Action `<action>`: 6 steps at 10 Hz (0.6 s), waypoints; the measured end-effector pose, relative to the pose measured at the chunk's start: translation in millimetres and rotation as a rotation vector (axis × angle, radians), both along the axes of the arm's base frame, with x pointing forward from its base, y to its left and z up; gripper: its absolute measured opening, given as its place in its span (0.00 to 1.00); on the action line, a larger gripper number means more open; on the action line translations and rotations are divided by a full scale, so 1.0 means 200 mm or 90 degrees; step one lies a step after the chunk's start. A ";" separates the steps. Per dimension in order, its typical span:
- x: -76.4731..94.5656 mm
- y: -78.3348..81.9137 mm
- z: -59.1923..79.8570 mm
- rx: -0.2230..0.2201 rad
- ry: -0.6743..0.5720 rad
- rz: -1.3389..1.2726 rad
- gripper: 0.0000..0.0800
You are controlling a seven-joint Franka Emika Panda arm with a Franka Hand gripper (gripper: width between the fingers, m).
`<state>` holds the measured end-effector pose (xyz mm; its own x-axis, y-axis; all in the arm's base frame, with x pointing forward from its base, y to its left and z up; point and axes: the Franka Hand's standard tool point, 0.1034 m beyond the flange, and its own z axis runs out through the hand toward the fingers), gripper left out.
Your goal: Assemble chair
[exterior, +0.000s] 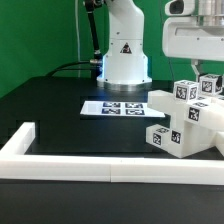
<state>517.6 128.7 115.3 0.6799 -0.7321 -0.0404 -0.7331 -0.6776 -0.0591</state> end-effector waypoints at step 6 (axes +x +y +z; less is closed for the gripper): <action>0.00 0.00 0.00 0.001 0.006 -0.072 0.54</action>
Offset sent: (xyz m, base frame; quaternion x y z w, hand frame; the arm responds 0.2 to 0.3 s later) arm 0.0000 0.0000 0.0000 0.0000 0.0000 0.0000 1.0000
